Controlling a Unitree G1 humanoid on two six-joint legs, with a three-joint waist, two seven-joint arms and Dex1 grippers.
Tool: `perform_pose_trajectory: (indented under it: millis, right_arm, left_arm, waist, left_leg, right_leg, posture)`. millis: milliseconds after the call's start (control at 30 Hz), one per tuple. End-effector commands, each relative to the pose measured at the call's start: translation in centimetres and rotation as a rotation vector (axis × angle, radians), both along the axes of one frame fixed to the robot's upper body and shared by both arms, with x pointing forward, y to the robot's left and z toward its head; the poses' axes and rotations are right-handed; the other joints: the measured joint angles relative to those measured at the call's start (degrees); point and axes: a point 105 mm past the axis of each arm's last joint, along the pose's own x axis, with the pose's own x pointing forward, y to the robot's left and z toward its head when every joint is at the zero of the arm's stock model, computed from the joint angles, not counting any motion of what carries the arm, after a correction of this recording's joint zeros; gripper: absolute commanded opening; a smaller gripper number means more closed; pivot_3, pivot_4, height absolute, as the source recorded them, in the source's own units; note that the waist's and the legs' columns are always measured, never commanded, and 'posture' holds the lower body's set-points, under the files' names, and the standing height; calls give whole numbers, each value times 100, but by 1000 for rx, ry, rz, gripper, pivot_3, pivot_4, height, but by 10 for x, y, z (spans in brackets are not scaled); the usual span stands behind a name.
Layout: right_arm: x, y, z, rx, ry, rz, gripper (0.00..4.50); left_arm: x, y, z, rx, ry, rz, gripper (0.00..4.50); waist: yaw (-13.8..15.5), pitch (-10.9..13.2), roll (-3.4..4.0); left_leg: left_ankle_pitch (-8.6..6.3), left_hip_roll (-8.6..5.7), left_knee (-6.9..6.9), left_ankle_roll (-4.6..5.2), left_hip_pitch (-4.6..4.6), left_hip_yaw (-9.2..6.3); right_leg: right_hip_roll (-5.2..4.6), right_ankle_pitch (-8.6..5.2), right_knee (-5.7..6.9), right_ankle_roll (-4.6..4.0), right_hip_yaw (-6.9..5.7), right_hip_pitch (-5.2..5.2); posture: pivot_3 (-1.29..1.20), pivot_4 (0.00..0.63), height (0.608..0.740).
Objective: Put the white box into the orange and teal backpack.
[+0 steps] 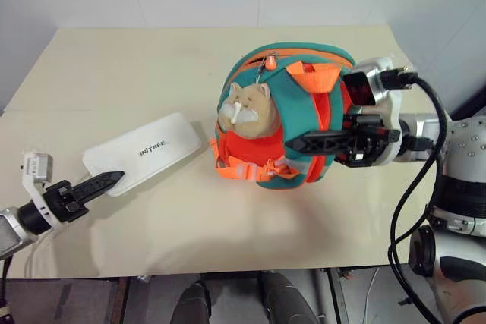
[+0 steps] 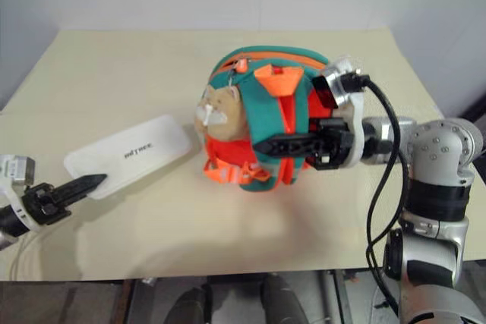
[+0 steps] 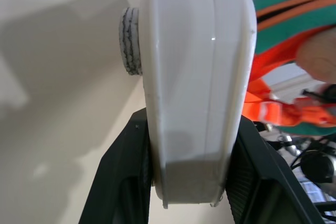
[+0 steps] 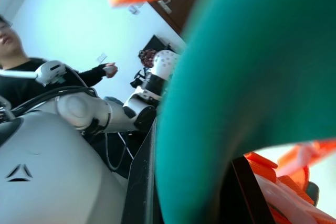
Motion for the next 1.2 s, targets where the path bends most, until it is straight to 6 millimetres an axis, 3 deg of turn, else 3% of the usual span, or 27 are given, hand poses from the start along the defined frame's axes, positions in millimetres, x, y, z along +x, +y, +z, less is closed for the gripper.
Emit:
perform_pose_trajectory:
  millis: [33,333,500,833,1100,1200]
  right_arm:
    - [-1,2,-3,14,-31,-15,16]
    - [10,-5,-47,-69,37,-70,16]
    - [9,-4,-51,-75,34,-49,16]
    - [6,-5,-51,-70,19,-52,16]
    - [4,-9,-49,-65,7,-77,16]
    - [4,-9,-49,-63,6,-81,16]
  left_arm:
    - [-4,-9,30,8,-138,-45,1424]
    - [-27,-25,81,-3,-415,-127,1424]
    - [-21,-39,95,-17,-462,-203,1424]
    - [21,-61,91,93,-498,-318,1424]
    - [45,-63,88,335,-651,-330,1424]
    - [44,-63,70,529,-670,-449,1424]
  waist:
    - [14,0,0]
    - [24,-2,-2]
    - [72,-2,-3]
    - [113,-2,-3]
    - [144,-2,-3]
    - [135,-2,-3]
  left_leg:
    - [0,0,0,0,1,1]
    - [0,1,1,0,4,6]
    - [0,1,12,0,6,5]
    - [1,0,16,0,6,6]
    - [1,0,16,0,6,5]
    - [1,-1,19,1,6,6]
  right_leg:
    - [0,0,0,0,1,1]
    - [4,0,2,0,3,2]
    - [12,1,7,1,3,5]
    - [15,2,4,4,3,9]
    - [14,2,4,4,2,11]
    - [14,3,3,5,3,12]
  posture:
    - [0,150,740]
    - [0,150,740]
    - [0,150,740]
    - [0,150,740]
    - [0,150,740]
    - [0,150,740]
